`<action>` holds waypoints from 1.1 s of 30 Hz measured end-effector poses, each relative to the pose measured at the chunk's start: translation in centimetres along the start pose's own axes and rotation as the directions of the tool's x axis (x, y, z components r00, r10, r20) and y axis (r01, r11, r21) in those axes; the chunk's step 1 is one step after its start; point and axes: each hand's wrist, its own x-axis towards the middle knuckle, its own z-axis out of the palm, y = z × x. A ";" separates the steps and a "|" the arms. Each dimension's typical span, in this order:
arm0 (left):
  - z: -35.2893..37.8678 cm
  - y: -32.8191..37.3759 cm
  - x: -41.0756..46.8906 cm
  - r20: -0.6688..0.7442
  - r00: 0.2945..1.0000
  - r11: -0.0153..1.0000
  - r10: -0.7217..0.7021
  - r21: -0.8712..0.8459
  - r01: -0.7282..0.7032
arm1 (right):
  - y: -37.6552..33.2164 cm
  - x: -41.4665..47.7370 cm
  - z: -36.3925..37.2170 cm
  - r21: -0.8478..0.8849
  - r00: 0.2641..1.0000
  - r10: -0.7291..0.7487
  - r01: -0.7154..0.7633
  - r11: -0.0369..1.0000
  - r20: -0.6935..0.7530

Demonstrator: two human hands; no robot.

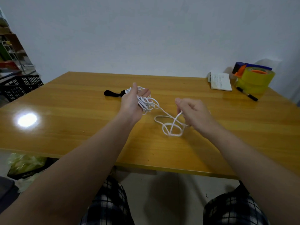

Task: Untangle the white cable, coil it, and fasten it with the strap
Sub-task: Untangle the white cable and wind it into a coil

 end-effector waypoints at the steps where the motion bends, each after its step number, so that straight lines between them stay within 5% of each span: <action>1: 0.4 -0.2 -0.3 0.015 1.000 1.000 -0.004 -0.002 0.004 | 0.3 0.5 0.3 -0.104 0.999 0.054 -0.054 0.993 0.003; 3: 1.1 -0.3 -0.5 0.046 0.999 1.000 0.002 -0.029 -0.001 | 0.7 1.4 0.4 -0.342 0.986 0.155 -0.126 0.931 0.059; 6: 1.9 0.4 -0.3 0.065 0.998 0.996 0.013 -0.092 -0.007 | 0.9 2.1 0.3 -0.662 0.938 0.227 0.003 0.750 0.261; 10: 3.2 0.3 -0.6 0.005 0.999 0.994 0.044 -0.101 -0.043 | -0.7 1.5 0.6 -0.851 0.864 0.283 0.261 0.457 0.417; 13: 2.9 -0.5 -0.1 -0.060 0.987 0.984 0.149 0.107 -0.142 | -1.3 1.2 1.2 -0.861 0.865 0.107 0.460 0.218 0.490; 18: 0.6 -0.7 0.8 -0.084 0.916 0.805 0.393 0.514 -0.298 | -1.2 1.5 -0.6 -0.863 0.896 0.053 0.407 0.300 0.441; 22: 0.4 -1.3 0.5 0.055 0.874 0.580 0.483 0.727 -0.366 | -0.4 1.5 -1.6 -0.865 0.913 -0.015 0.392 0.313 0.409; 28: 1.8 -1.8 0.3 -0.023 0.993 0.794 0.114 0.603 -0.077 | -1.7 1.2 -1.9 -0.812 0.896 -0.164 0.443 0.379 0.413; 33: 2.7 -1.5 -0.9 0.093 0.996 0.819 0.010 0.570 -0.062 | -3.2 1.4 -1.9 -0.762 0.873 -0.257 0.488 0.427 0.415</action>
